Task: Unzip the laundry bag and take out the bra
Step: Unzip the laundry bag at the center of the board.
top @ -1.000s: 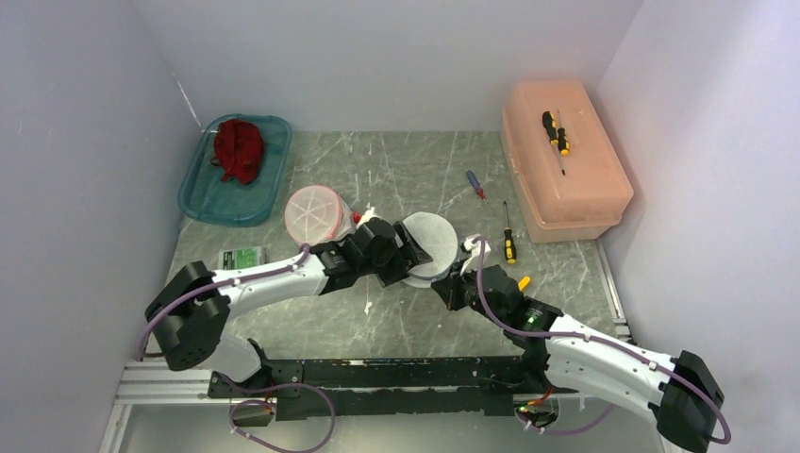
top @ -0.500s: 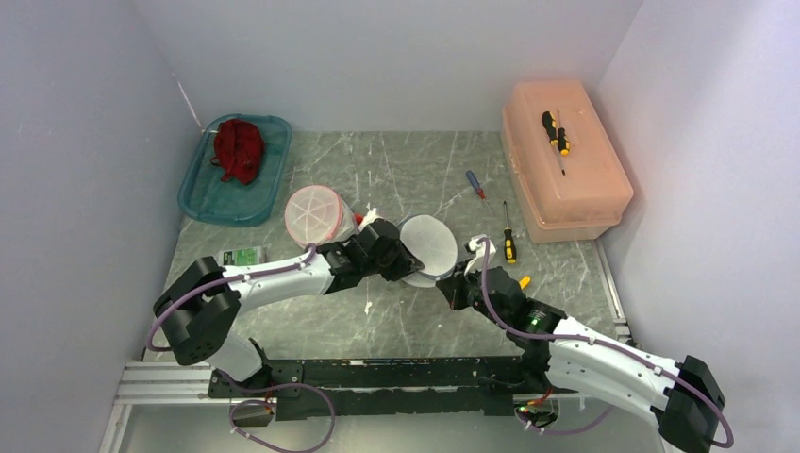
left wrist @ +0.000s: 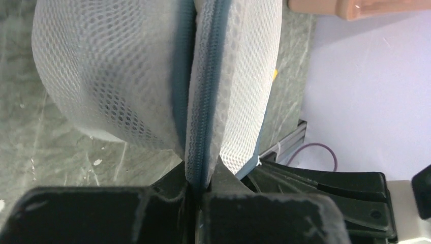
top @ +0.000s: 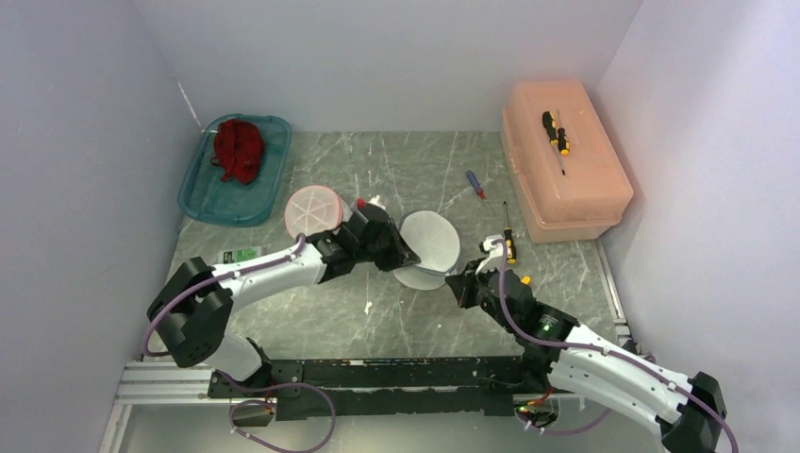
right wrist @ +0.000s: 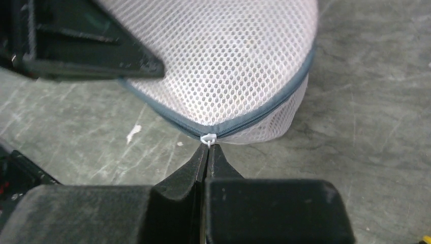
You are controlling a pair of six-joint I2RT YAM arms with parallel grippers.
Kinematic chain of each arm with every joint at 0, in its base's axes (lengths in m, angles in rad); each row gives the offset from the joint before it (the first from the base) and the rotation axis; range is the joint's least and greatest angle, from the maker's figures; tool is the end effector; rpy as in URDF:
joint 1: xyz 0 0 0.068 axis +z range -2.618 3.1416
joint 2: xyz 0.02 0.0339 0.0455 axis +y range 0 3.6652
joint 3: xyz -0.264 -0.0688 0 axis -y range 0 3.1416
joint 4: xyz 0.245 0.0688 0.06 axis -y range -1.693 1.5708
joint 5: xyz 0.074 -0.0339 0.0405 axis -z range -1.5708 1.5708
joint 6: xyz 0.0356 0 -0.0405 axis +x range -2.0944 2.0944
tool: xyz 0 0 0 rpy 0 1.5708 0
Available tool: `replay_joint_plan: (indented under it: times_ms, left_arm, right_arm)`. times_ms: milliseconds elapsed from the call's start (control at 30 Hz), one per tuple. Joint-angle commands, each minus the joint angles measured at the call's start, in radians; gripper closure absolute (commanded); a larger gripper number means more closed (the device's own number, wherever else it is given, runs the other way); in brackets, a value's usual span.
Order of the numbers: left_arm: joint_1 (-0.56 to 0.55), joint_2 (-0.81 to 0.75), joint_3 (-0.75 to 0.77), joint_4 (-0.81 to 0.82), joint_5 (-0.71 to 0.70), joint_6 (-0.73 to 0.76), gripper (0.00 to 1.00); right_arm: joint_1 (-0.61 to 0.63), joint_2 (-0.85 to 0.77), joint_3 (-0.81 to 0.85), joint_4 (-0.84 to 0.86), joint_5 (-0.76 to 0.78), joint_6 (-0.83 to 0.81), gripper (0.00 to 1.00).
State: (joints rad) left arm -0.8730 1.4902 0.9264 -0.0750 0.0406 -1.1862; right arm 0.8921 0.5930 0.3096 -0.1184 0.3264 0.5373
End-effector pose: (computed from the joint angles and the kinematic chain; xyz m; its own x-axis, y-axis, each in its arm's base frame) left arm 0.2083 -0.2506 0.2311 -0.8728 -0.4005 -0.2788 -0.0600 0.6550 -0.7532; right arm 0.1044 0.1113 0.2080 -0.4935 0.1604 -0.8549 -0.3486 0.8640 0.3633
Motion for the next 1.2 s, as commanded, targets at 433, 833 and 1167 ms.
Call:
replay_joint_plan:
  times_ms: [433, 833, 1167]
  left_arm:
    - [0.243, 0.249, 0.347, -0.259, 0.476, 0.575, 0.88]
    - [0.242, -0.026, 0.088, -0.167, 0.391, 0.392, 0.06]
    - [0.068, -0.187, 0.030, -0.225, 0.134, 0.093, 0.06]
  right_arm:
    - [0.011, 0.068, 0.047, 0.110, -0.152, -0.055, 1.00]
    - [0.013, 0.157, 0.035, 0.123, -0.106, 0.046, 1.00]
    - [0.015, 0.210, 0.081, 0.164, -0.144, 0.061, 1.00]
